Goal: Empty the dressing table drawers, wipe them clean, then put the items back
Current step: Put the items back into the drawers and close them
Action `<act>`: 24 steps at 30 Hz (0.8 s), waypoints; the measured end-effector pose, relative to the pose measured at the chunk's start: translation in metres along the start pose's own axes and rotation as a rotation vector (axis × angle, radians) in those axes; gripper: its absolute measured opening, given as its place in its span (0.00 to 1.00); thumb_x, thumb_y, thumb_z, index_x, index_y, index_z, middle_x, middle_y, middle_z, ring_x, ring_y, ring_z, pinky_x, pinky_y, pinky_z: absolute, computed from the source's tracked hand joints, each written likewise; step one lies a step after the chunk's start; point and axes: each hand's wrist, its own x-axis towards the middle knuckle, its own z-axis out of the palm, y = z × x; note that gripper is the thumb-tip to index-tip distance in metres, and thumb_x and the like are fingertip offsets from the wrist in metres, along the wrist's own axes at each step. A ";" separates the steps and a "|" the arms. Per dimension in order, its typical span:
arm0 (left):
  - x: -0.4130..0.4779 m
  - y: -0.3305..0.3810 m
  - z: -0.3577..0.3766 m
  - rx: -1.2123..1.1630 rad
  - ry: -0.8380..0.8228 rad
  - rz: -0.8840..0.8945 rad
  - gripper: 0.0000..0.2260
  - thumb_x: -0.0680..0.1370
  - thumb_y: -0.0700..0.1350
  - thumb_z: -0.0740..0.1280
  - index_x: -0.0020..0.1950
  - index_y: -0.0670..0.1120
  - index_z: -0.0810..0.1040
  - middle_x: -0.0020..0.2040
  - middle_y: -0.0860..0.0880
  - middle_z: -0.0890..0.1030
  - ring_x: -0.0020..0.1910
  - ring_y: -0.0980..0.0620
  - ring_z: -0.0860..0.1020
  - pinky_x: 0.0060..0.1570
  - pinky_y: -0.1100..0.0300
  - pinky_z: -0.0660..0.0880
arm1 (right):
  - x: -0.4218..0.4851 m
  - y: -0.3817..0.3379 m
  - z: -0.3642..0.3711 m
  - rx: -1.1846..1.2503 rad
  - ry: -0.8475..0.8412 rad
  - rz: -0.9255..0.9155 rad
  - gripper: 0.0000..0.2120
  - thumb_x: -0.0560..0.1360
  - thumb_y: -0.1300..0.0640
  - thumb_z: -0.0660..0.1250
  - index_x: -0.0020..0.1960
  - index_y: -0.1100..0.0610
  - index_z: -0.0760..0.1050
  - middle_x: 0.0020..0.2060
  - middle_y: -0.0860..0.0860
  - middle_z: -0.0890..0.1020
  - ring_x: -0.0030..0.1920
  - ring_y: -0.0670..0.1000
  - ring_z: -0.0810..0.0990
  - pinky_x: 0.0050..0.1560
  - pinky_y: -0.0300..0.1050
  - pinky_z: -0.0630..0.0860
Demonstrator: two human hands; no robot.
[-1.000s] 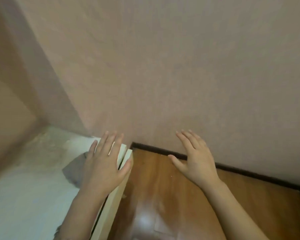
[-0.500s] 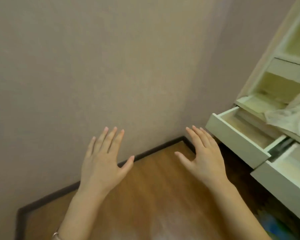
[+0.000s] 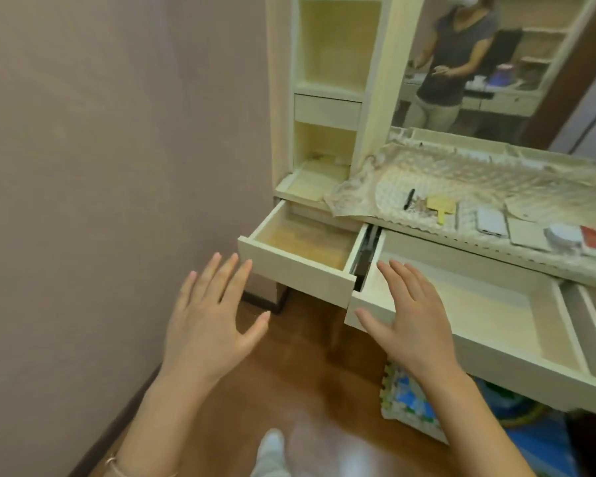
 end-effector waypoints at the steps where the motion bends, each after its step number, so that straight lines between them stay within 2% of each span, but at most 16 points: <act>1: 0.018 0.002 0.008 -0.011 -0.009 0.028 0.31 0.72 0.62 0.54 0.70 0.46 0.65 0.69 0.46 0.70 0.70 0.49 0.62 0.68 0.55 0.48 | 0.009 0.007 0.003 -0.009 0.005 0.029 0.34 0.72 0.40 0.64 0.73 0.51 0.59 0.72 0.50 0.64 0.74 0.53 0.58 0.73 0.48 0.52; 7: 0.133 -0.005 0.057 -0.050 -0.047 0.162 0.32 0.72 0.63 0.53 0.72 0.47 0.63 0.70 0.47 0.67 0.71 0.50 0.60 0.68 0.56 0.46 | 0.091 0.029 0.030 -0.054 0.061 0.165 0.33 0.72 0.41 0.65 0.73 0.52 0.61 0.72 0.51 0.65 0.73 0.53 0.60 0.72 0.49 0.53; 9: 0.174 -0.009 0.070 -0.058 -0.055 0.206 0.31 0.72 0.62 0.54 0.71 0.47 0.64 0.70 0.47 0.68 0.71 0.49 0.61 0.68 0.55 0.46 | 0.123 0.033 0.037 -0.064 0.076 0.204 0.33 0.72 0.40 0.63 0.73 0.52 0.61 0.72 0.50 0.65 0.73 0.53 0.59 0.72 0.49 0.53; 14: 0.265 -0.007 0.096 -0.084 -0.084 0.319 0.31 0.72 0.62 0.55 0.70 0.46 0.67 0.69 0.46 0.70 0.70 0.48 0.63 0.67 0.54 0.49 | 0.188 0.048 0.053 -0.048 0.110 0.310 0.33 0.72 0.45 0.68 0.73 0.51 0.61 0.72 0.50 0.65 0.74 0.52 0.59 0.72 0.47 0.51; 17: 0.308 0.008 0.116 -0.114 -0.098 0.381 0.31 0.72 0.61 0.54 0.69 0.45 0.68 0.69 0.45 0.70 0.70 0.47 0.64 0.67 0.54 0.49 | 0.215 0.066 0.060 -0.065 0.086 0.371 0.32 0.73 0.44 0.65 0.73 0.51 0.59 0.73 0.48 0.63 0.74 0.50 0.57 0.73 0.47 0.51; 19: 0.331 0.021 0.132 -0.148 -0.112 0.404 0.31 0.73 0.62 0.53 0.70 0.45 0.66 0.70 0.45 0.69 0.71 0.47 0.63 0.68 0.54 0.49 | 0.230 0.083 0.063 -0.065 0.084 0.415 0.32 0.74 0.45 0.65 0.74 0.50 0.58 0.73 0.48 0.62 0.75 0.50 0.56 0.73 0.46 0.50; 22: 0.362 0.046 0.160 -0.182 -0.124 0.438 0.33 0.72 0.64 0.47 0.73 0.48 0.60 0.73 0.48 0.62 0.73 0.52 0.54 0.71 0.54 0.47 | 0.252 0.113 0.066 -0.064 0.083 0.472 0.32 0.74 0.46 0.65 0.74 0.51 0.58 0.73 0.48 0.61 0.75 0.50 0.55 0.73 0.48 0.52; 24: 0.382 0.066 0.176 -0.189 -0.145 0.449 0.33 0.72 0.64 0.47 0.73 0.48 0.61 0.73 0.48 0.63 0.73 0.51 0.55 0.70 0.53 0.49 | 0.267 0.137 0.068 -0.060 0.080 0.506 0.32 0.73 0.48 0.67 0.73 0.51 0.59 0.73 0.49 0.62 0.74 0.50 0.56 0.72 0.48 0.54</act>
